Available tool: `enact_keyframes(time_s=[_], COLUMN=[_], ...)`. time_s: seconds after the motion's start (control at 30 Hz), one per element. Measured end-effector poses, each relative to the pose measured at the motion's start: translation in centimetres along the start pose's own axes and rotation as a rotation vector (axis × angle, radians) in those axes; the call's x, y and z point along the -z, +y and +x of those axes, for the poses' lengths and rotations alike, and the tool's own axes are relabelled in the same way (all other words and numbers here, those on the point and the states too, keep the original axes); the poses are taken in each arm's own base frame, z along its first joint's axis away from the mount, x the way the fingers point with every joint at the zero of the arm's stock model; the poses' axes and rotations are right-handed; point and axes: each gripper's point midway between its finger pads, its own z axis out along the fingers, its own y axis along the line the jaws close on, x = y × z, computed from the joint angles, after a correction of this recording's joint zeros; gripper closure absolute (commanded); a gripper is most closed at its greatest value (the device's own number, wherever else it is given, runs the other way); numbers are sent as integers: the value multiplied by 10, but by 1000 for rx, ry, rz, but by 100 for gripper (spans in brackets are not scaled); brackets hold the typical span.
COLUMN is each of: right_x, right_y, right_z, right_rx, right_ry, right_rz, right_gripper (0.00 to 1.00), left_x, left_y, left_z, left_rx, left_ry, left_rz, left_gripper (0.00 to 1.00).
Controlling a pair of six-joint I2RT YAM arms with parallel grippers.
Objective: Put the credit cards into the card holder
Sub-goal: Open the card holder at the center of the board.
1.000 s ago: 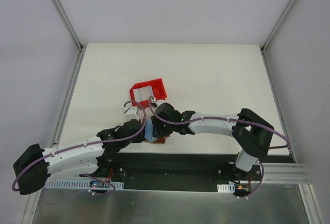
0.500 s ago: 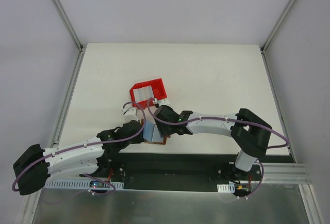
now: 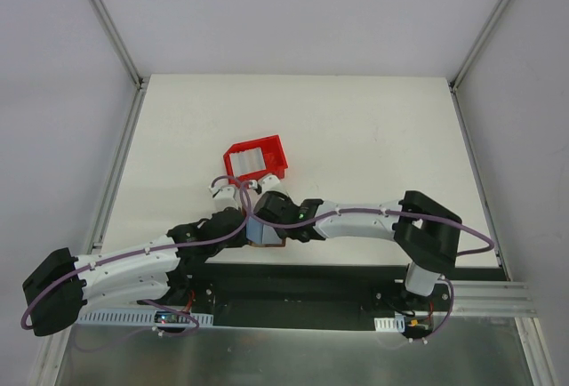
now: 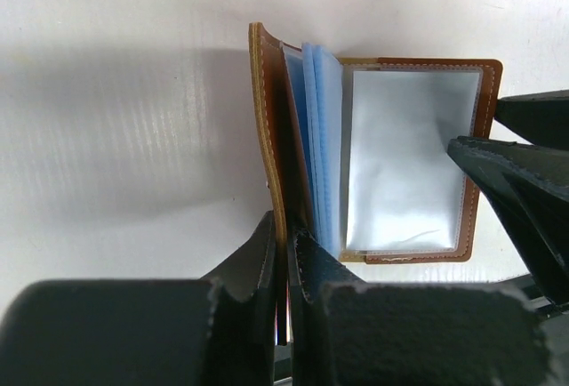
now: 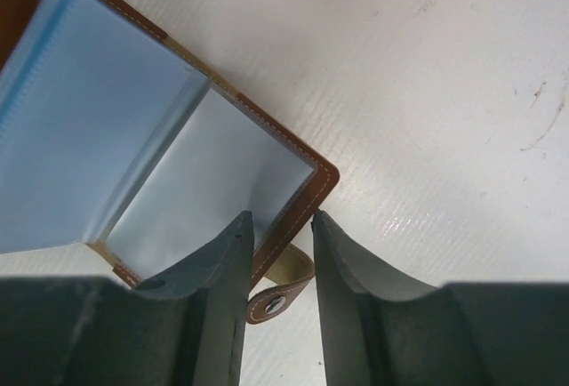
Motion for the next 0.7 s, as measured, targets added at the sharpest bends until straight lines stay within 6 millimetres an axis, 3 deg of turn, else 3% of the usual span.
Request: enact_keyframes(time_s=[0.4, 0.7], right_x=[-2, -8], right_y=[-1, -2], right_z=[-10, -4], right_rx=[52, -15], right_ry=[-85, -82], right_rz=[58, 42], right_gripper=[53, 54], left_x=[-1, 2], left_y=[0, -5], left_z=[0, -3], left_rx=[0, -30], left_ry=[-1, -8], left_rz=[0, 31], left_gripper=[100, 100])
